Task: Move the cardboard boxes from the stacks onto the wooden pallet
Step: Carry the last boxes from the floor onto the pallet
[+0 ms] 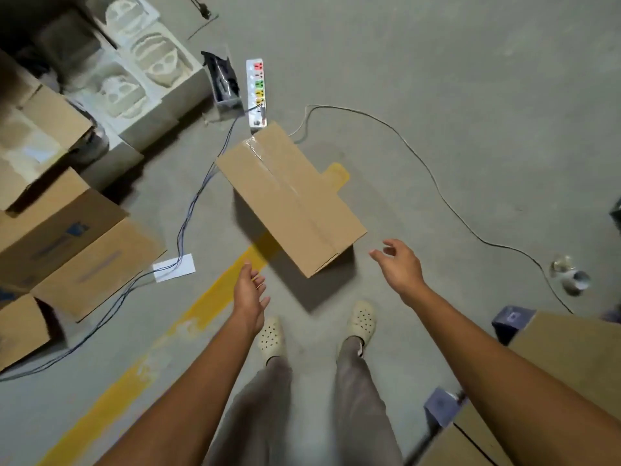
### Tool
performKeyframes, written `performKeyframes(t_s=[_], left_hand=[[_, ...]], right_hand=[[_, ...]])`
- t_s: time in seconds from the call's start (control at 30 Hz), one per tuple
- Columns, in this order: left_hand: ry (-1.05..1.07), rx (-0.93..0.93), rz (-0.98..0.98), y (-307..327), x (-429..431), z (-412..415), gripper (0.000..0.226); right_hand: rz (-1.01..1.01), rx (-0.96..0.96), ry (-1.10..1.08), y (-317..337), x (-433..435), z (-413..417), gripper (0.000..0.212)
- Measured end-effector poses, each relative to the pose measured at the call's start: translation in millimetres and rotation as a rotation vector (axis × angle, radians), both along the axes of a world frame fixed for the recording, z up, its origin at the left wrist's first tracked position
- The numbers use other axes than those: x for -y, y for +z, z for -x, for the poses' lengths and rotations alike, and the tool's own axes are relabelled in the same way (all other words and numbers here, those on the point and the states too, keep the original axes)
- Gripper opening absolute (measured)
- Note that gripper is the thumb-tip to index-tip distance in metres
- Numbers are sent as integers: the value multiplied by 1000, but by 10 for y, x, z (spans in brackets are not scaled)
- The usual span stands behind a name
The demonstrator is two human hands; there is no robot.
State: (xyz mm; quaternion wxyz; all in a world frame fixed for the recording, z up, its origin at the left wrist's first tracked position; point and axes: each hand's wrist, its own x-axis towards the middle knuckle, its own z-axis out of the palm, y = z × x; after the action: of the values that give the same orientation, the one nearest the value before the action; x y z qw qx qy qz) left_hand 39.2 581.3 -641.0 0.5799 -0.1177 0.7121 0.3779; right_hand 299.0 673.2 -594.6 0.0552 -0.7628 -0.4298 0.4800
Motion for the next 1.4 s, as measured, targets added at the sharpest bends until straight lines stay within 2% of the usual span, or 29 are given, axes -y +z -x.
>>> performKeyframes(t_s=[0.13,0.33,0.43,0.5,0.6,0.73,0.83,0.97,1.03,1.13,1.2,1.23,1.4], left_hand=[[102,26,11,-870,-287,-313,44],[186,-2,81,-1984,-606,-710,62],[201,-68,151,-2355,-673,-776,63],[200,-45,168,-2494,-672,-780,60],[208,23,113,-2436,-703,-820,44],[155,-212,122,-2080,-723,-765,17],[49,-464,138,-1641,-702,-611,12],[-1,-631,8,-884,-777,-389,13],[-14,-662,-85,-491,-837,-253,14],[-33,-633,-212,176,-978,-113,33],[-71,-613,-293,631,-1027,-58,29],[-123,-595,-328,832,-1025,-29,28],[-434,-542,-558,1726,-798,141,55]], right_hand=[[51,-25,52,-1008,-503,-119,54],[99,3,139,-2347,-1024,-280,60],[160,30,253,-2785,-1133,-310,46],[193,20,292,-2986,-1148,-300,37],[206,-31,234,-3039,-1153,-261,35],[191,-67,259,-2675,-1092,-242,36],[142,-102,269,-2213,-1037,-186,44],[58,-179,224,-1491,-956,-79,50],[36,-243,166,-1086,-910,-23,54],[-19,-337,63,-484,-813,52,66],[-81,-377,7,-116,-733,63,73],[-115,-377,-27,93,-682,68,76],[-222,-286,-169,1214,-224,157,93]])
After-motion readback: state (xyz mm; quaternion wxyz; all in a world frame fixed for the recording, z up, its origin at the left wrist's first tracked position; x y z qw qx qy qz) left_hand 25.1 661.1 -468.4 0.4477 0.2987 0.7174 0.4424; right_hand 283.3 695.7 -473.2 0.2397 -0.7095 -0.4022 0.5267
